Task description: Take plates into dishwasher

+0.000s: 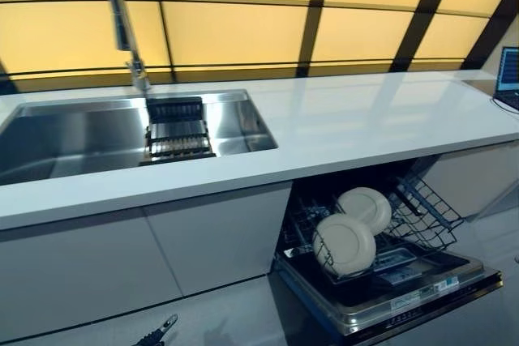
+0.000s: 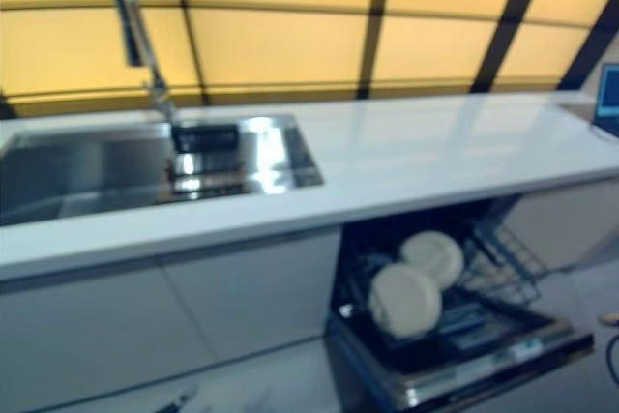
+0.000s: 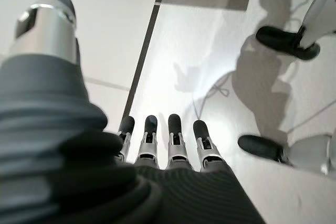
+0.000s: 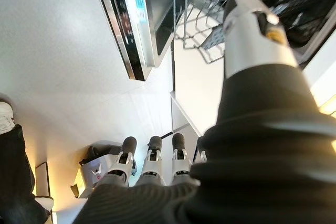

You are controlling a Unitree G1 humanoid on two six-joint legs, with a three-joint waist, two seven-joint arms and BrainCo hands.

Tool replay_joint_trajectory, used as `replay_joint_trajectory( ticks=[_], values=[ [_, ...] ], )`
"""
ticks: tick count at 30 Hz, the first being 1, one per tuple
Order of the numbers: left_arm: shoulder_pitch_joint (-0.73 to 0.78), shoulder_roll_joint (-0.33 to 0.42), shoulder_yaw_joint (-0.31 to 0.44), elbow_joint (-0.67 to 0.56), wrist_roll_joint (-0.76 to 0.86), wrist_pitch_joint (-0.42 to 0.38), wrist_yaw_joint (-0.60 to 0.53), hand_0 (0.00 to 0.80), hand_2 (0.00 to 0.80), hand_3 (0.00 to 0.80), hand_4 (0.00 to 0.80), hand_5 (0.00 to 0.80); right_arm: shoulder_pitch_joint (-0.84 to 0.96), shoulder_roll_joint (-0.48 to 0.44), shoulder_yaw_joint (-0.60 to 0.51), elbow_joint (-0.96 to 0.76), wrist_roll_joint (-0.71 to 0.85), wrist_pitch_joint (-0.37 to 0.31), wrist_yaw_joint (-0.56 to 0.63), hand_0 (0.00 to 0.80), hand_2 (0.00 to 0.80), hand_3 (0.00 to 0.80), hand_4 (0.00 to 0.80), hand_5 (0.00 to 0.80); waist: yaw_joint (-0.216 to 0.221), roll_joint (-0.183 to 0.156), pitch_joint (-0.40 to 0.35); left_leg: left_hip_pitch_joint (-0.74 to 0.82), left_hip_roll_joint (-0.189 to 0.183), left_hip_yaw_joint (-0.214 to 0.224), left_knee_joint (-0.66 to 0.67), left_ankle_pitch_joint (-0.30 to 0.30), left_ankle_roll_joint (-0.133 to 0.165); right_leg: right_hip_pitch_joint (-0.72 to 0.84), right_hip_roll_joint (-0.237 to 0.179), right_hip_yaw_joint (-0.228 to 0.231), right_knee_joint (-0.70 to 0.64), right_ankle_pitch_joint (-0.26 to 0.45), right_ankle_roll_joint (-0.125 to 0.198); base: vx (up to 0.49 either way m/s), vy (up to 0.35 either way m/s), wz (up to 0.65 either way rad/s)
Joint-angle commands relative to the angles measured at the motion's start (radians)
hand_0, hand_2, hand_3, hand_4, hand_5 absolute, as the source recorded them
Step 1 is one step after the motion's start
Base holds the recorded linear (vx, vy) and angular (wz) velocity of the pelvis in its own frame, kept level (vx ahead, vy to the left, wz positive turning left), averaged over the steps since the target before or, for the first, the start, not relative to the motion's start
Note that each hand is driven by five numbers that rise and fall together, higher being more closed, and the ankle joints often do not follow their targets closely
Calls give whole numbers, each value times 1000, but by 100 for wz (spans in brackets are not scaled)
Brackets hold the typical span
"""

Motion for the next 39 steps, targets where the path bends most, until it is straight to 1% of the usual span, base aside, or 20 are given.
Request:
replay_joint_trajectory(
  ticks=[1,5,7,8,10,11,13,14,15,17,18,19,20,22,25,27,29,31,33,39],
  values=[
    [24,43,26,45,22,-29,14,0,0,0,0,0,-62,-16,34,7,23,-45,-25,0,0,0,0,0,33,-48,-37,51,-77,-38,15,-108,89,-85,-69,71,-111,217,125,-234,135,-9],
    [29,65,42,51,35,-23,0,0,0,0,0,0,-73,19,59,9,47,-46,-64,0,0,0,0,0,36,-57,-29,27,-128,-56,73,-156,123,-118,-82,88,-136,256,137,-184,95,-11],
    [33,68,45,53,43,-32,-4,0,0,0,0,0,-72,28,62,3,54,-40,-83,0,0,0,0,0,32,-61,-23,19,-139,-55,105,-177,130,-131,-90,93,-136,265,141,-133,85,-10],
    [42,79,48,56,55,-43,-11,0,0,0,0,0,-64,28,61,-2,65,-29,-97,0,0,0,0,0,21,-66,-14,15,-158,-53,156,-215,145,-149,-98,110,-137,276,144,-80,75,-2],
    [45,82,49,56,62,-45,-15,0,0,0,0,0,-58,28,57,-5,66,-23,-101,0,0,0,0,0,20,-67,-12,9,-162,-53,171,-225,149,-151,-99,115,-138,278,145,-61,87,-2],
    [60,93,46,55,89,-40,-32,0,0,0,0,0,-15,44,33,-4,72,-20,-114,0,0,0,0,0,8,-63,5,13,-187,-42,205,-254,162,-167,-98,93,-169,286,151,-69,120,-5],
    [69,103,48,57,110,-33,-39,0,0,0,0,0,19,59,10,-7,98,-6,-114,0,0,0,0,0,7,-59,12,13,-198,-37,203,-254,167,-178,-90,65,-186,280,155,-104,97,-14],
    [83,116,55,61,111,-20,-39,0,0,0,0,0,53,81,-15,-6,114,-5,-88,0,0,0,0,0,17,-55,22,9,-214,-17,192,-241,164,-182,-86,-17,-194,275,156,-151,47,-45],
    [93,119,60,62,107,-14,-35,0,0,0,0,0,66,98,-24,-9,111,-3,-82,0,0,0,0,0,25,-54,28,9,-218,-5,183,-231,162,-176,-90,-51,-190,277,154,-198,36,-104],
    [111,123,78,61,106,-2,-32,0,0,0,0,0,88,126,-36,-26,135,8,-84,0,0,0,0,0,38,-45,42,11,-220,11,163,-211,159,-154,-99,-62,-171,289,149,-155,-13,-127],
    [125,130,93,63,105,13,-39,0,0,0,0,0,107,145,-49,-40,193,31,-85,0,0,0,0,0,42,-36,48,10,-217,12,143,-191,160,-146,-115,-34,-126,292,143,-224,-65,-68],
    [139,138,108,71,99,27,-56,0,0,0,0,0,141,179,-75,-42,233,30,-81,0,0,0,0,0,44,-23,46,2,-205,1,113,-164,161,-133,-141,31,-62,290,134,-287,-127,-38],
    [149,144,120,79,93,39,-72,0,0,0,0,0,175,214,-99,-45,296,25,-83,0,0,0,0,0,55,-8,41,-1,-179,4,96,-146,156,-112,-165,61,-21,283,134,-240,-143,-8],
    [153,146,137,87,64,46,-82,0,0,0,0,0,194,252,-120,-38,358,24,-69,0,0,0,0,0,63,-6,32,-20,-159,12,92,-126,151,-92,-196,79,-6,288,133,-170,-194,-10],
    [146,140,184,98,-20,51,-108,0,0,0,0,0,219,362,-152,11,488,-13,-59,0,0,0,0,0,102,-17,13,-56,-98,31,138,-137,131,-10,-273,73,-58,283,145,-135,-351,-26],
    [143,104,210,85,-93,36,-86,0,0,0,0,0,226,449,-156,64,523,-77,-62,0,0,0,0,0,107,-35,13,-67,-44,25,187,-169,102,-14,-310,89,-128,313,176,-28,-458,-32],
    [149,88,221,83,-104,14,-72,0,0,0,0,0,225,483,-152,73,537,-95,-72,0,0,0,0,0,112,-43,15,-67,-23,22,203,-181,95,-23,-298,89,-120,293,188,-21,-298,-22],
    [164,73,243,80,-120,-10,-61,0,0,0,0,0,231,518,-141,70,605,-100,-63,0,0,0,0,0,107,-39,20,-70,24,28,207,-151,70,-30,-260,90,-78,229,191,-57,-195,-5],
    [161,63,236,75,-137,-15,-69,0,0,0,0,0,238,547,-144,67,634,-114,-55,0,0,0,0,0,103,-32,26,-74,41,35,195,-124,58,-30,-250,82,-58,207,188,-51,-102,-4],
    [152,25,199,61,-137,-27,-136,0,0,0,0,0,247,584,-184,116,736,-189,-16,0,0,0,0,0,104,-3,23,-49,33,28,67,-56,35,4,-232,36,-75,167,192,-16,-84,13]
  ],
)
